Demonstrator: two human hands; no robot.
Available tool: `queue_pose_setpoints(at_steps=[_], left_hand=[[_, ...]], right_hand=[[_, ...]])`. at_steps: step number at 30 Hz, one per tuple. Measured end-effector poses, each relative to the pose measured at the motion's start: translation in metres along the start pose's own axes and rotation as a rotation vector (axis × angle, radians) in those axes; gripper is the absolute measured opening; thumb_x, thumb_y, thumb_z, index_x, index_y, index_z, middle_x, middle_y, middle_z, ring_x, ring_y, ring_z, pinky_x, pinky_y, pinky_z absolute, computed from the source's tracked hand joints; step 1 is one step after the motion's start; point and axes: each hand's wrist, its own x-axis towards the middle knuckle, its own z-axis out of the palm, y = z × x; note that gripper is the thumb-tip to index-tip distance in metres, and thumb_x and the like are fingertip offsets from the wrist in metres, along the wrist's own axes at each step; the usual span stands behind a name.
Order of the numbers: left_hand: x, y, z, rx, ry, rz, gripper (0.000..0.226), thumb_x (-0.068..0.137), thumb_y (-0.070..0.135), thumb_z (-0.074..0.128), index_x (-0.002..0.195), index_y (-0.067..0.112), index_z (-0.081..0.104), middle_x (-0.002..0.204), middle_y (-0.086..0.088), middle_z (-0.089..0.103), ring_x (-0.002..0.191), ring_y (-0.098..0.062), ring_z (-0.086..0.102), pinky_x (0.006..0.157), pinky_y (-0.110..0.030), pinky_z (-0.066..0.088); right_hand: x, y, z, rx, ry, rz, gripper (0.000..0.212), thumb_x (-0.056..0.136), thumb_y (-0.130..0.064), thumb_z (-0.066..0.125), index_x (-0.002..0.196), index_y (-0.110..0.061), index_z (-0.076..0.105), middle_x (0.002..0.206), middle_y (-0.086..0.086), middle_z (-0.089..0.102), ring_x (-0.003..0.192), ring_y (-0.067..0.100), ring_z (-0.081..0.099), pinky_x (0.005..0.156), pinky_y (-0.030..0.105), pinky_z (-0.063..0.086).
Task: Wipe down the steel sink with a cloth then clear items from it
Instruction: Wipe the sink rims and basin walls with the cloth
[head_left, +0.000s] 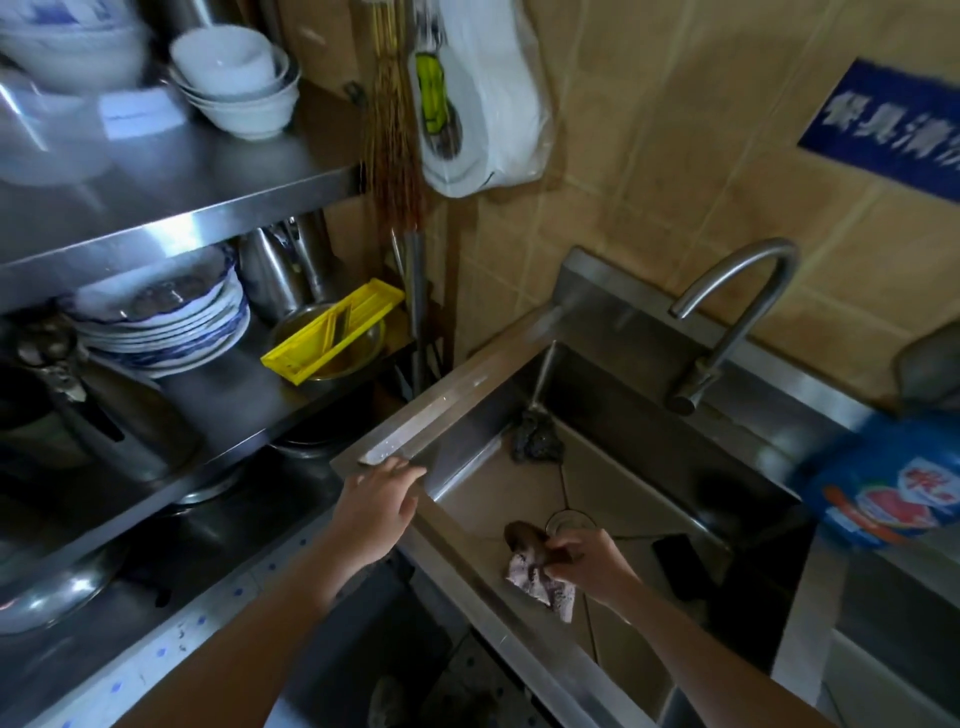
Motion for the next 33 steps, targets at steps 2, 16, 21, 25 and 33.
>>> queue_pose_setpoints(at_steps=[2, 16, 21, 25, 33], left_hand=[[0.005, 0.002, -0.007, 0.026, 0.024, 0.014, 0.039, 0.097, 0.028, 0.039, 0.136, 0.027, 0.042, 0.139, 0.008, 0.044, 0.13, -0.008, 0.039, 0.106, -0.034, 0.031], [0.017, 0.011, -0.083, 0.049, 0.208, -0.093, 0.039, 0.094, 0.027, 0.044, 0.132, 0.027, 0.048, 0.133, 0.002, 0.048, 0.12, -0.02, 0.048, 0.096, -0.038, 0.038], [0.009, 0.006, -0.114, 0.063, 0.302, -0.118, 0.038, 0.092, 0.026, 0.047, 0.129, 0.026, 0.051, 0.131, 0.002, 0.049, 0.119, -0.021, 0.048, 0.096, -0.037, 0.039], [0.007, -0.004, -0.138, 0.079, 0.358, -0.145, 0.038, 0.091, 0.025, 0.048, 0.129, 0.027, 0.052, 0.129, -0.001, 0.05, 0.119, -0.022, 0.05, 0.098, -0.038, 0.039], [0.014, -0.05, -0.183, 0.093, 0.391, -0.182, 0.04, 0.091, 0.027, 0.048, 0.131, 0.027, 0.049, 0.132, 0.0, 0.048, 0.119, -0.021, 0.049, 0.095, -0.036, 0.037]], right_hand=[[0.004, -0.008, -0.01, -0.001, 0.038, -0.006, 0.025, 0.069, -0.006, 0.078, 0.092, -0.014, 0.074, 0.083, 0.001, 0.071, 0.08, 0.016, 0.068, 0.077, 0.03, 0.054], [0.039, -0.095, -0.092, -0.109, 0.154, -0.254, 0.018, 0.085, -0.012, 0.064, 0.097, -0.024, 0.07, 0.095, -0.008, 0.062, 0.091, 0.01, 0.061, 0.079, 0.022, 0.046], [0.051, -0.133, -0.11, -0.167, 0.184, -0.368, 0.02, 0.085, -0.013, 0.063, 0.091, -0.032, 0.067, 0.094, -0.01, 0.064, 0.09, 0.009, 0.06, 0.077, 0.021, 0.044], [0.063, -0.169, -0.12, -0.205, 0.206, -0.43, 0.024, 0.081, -0.013, 0.066, 0.1, -0.026, 0.07, 0.102, -0.006, 0.067, 0.097, 0.012, 0.059, 0.083, 0.027, 0.046], [0.09, -0.252, -0.123, -0.274, 0.225, -0.448, 0.022, 0.086, -0.023, 0.063, 0.103, -0.037, 0.067, 0.112, -0.009, 0.067, 0.11, 0.018, 0.057, 0.096, 0.045, 0.044]])
